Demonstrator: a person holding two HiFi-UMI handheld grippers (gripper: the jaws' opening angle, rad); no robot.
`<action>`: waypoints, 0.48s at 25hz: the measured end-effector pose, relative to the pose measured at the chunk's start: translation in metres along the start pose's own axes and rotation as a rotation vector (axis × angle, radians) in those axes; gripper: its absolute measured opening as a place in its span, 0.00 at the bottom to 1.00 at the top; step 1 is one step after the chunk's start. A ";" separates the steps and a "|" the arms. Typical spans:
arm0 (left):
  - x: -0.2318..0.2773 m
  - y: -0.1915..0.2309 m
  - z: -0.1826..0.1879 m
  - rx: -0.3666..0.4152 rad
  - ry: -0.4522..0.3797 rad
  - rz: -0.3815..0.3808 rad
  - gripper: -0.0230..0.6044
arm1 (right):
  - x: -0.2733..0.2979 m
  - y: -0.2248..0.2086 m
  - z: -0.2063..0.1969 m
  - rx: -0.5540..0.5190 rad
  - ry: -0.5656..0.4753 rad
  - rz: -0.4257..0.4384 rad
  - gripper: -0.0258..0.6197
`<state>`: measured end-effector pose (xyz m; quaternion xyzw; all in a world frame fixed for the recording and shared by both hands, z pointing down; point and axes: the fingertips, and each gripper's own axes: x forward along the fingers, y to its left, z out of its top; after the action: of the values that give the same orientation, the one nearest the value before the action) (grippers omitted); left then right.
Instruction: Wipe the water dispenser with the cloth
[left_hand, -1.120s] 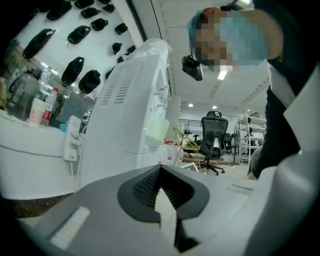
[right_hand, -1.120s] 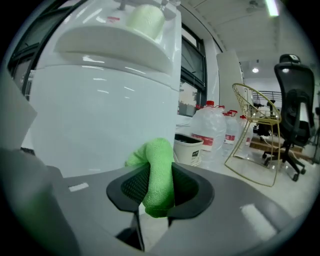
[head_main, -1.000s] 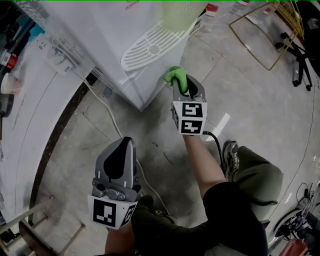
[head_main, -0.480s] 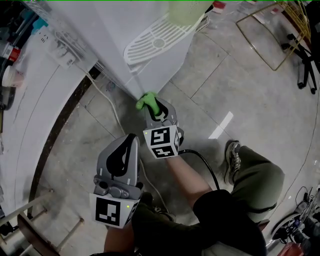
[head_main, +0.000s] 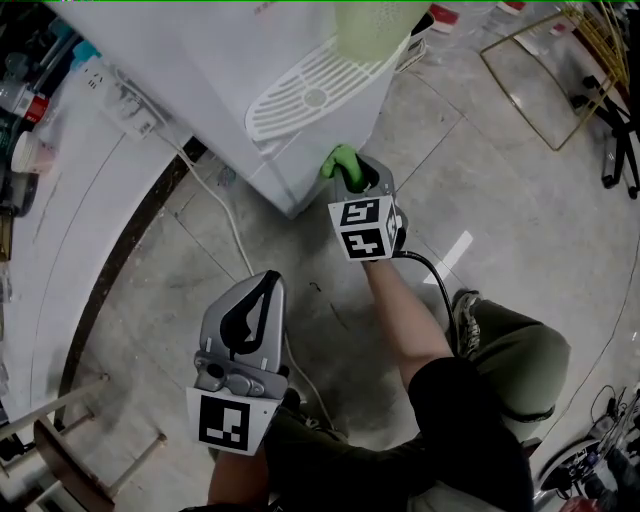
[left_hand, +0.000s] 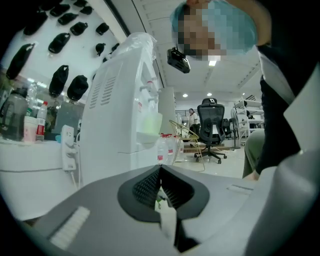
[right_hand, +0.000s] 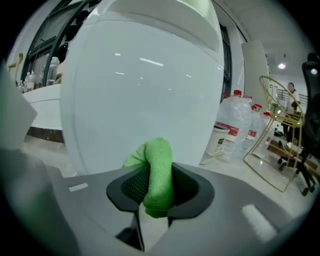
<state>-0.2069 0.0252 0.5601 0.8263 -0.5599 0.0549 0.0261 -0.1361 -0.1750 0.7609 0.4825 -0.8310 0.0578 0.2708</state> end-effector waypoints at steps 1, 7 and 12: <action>0.002 -0.001 -0.003 0.007 0.012 -0.001 0.04 | 0.006 -0.014 0.002 -0.004 0.008 -0.017 0.22; 0.015 -0.005 -0.005 0.019 0.034 0.011 0.04 | 0.037 -0.086 0.005 0.008 0.057 -0.082 0.22; 0.022 -0.008 -0.009 0.016 0.067 0.020 0.04 | 0.054 -0.126 0.014 -0.047 0.067 -0.133 0.22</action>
<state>-0.1925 0.0090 0.5715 0.8186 -0.5664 0.0872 0.0378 -0.0576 -0.2882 0.7556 0.5281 -0.7887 0.0361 0.3128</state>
